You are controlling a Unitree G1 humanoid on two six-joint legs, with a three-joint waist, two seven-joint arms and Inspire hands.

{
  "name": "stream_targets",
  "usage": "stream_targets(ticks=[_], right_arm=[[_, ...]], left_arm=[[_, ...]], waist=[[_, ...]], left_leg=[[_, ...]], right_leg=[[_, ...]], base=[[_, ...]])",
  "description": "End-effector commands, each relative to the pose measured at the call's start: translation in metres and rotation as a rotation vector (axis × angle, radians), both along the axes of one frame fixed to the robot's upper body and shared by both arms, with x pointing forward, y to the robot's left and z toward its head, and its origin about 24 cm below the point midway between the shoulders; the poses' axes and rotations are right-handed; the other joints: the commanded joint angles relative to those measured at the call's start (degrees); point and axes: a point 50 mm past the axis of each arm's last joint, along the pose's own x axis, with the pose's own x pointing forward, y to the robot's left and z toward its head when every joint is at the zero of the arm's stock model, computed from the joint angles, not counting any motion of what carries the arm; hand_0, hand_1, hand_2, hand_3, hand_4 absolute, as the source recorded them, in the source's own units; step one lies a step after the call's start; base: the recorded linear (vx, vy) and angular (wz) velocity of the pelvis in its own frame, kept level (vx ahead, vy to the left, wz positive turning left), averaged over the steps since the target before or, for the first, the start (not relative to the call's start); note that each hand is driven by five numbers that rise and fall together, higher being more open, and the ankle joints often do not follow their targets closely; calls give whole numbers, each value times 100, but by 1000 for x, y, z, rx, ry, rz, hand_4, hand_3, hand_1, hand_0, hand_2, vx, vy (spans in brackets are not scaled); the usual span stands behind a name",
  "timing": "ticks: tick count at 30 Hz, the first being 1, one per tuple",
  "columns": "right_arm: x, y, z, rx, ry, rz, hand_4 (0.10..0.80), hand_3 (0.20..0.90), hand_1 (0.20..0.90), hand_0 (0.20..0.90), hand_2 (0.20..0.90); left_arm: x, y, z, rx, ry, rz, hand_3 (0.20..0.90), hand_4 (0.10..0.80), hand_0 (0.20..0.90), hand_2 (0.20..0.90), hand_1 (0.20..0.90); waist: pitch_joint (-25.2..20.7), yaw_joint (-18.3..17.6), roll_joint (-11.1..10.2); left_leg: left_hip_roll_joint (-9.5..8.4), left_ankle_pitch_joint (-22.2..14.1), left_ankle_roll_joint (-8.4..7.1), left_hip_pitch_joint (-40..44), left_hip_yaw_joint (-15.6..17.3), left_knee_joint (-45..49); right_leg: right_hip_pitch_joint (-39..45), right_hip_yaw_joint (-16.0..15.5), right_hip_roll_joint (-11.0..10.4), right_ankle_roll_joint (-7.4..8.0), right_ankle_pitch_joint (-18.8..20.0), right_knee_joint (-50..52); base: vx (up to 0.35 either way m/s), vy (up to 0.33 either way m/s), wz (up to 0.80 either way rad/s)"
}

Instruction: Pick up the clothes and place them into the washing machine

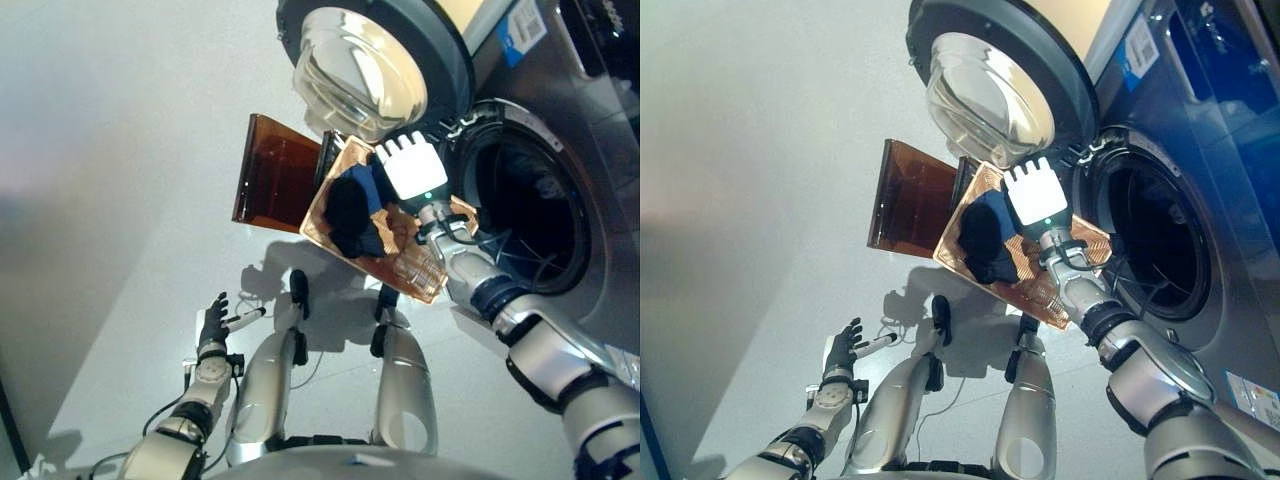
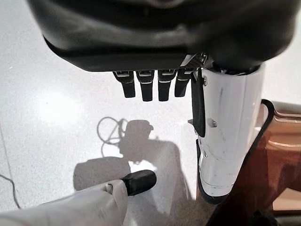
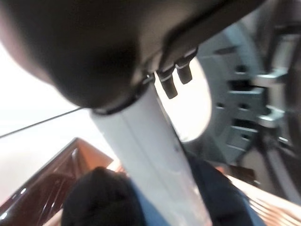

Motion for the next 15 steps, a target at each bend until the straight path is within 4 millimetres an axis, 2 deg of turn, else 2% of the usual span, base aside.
stream_targets(ticks=[1,9,15], right_arm=[[13,19,40,-57,-148,66,800,900,900,900,900],[20,45,52,-87,-155,122,800,900,900,900,900],[24,47,43,-93,-91,95,800,900,900,900,900]], left_arm=[[-4,20,1,60,4,36,900,800,900,900,900],[5,21,9,46,-46,53,900,800,900,900,900],[12,25,15,26,-91,92,900,800,900,900,900]], waist=[[-147,162,-148],[-55,291,-190],[53,394,-177]], left_leg=[[81,-163,-558,-148,227,276],[66,-127,-555,-221,133,271],[68,-42,-574,-307,46,215]], right_leg=[[111,99,102,-141,-103,34],[65,8,91,-156,-141,113],[23,-57,77,-161,-139,105]], base=[[6,-2,15],[-2,0,11],[-11,0,9]])
